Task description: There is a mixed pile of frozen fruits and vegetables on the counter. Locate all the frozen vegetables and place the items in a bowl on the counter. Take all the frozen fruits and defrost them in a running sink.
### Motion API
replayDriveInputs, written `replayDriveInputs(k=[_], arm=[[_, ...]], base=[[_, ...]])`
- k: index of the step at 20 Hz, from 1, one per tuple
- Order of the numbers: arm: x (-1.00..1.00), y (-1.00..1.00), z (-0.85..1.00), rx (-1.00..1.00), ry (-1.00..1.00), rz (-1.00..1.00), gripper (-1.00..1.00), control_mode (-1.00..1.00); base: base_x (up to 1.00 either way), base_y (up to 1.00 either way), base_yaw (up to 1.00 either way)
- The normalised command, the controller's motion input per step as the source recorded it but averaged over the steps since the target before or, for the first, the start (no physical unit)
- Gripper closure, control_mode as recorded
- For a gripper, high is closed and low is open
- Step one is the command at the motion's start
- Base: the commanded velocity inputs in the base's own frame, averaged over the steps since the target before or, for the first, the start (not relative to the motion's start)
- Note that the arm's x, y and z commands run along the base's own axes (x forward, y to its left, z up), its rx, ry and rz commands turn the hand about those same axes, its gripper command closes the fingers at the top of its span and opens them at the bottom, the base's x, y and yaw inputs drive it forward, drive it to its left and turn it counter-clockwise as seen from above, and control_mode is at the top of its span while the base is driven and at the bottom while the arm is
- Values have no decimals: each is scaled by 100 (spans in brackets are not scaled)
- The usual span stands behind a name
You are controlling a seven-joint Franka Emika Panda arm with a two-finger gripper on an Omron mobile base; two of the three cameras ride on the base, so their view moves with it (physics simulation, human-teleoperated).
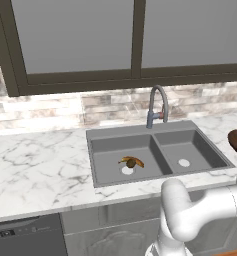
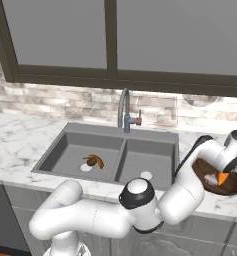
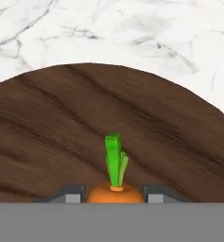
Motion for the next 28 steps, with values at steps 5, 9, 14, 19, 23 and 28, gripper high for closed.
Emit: replayDriveInputs(k=[5, 9, 14, 19, 23, 28], arm=[[0, 0, 6, 0, -2, 0, -100, -100], [0, 0, 27, 0, -7, 2, -100, -100], [-8, 0, 49, 0, -13, 3, -100, -100], [-68, 8, 39, -4, -28, 6, -100, -100], [-99, 53, 3, -14, -33, 7, -100, -100], [-93, 83, 3, -19, -31, 6, -100, -100]], base=[[0, 0, 0], [0, 0, 0], [0, 0, 0], [0, 0, 0], [0, 0, 0], [0, 0, 0]])
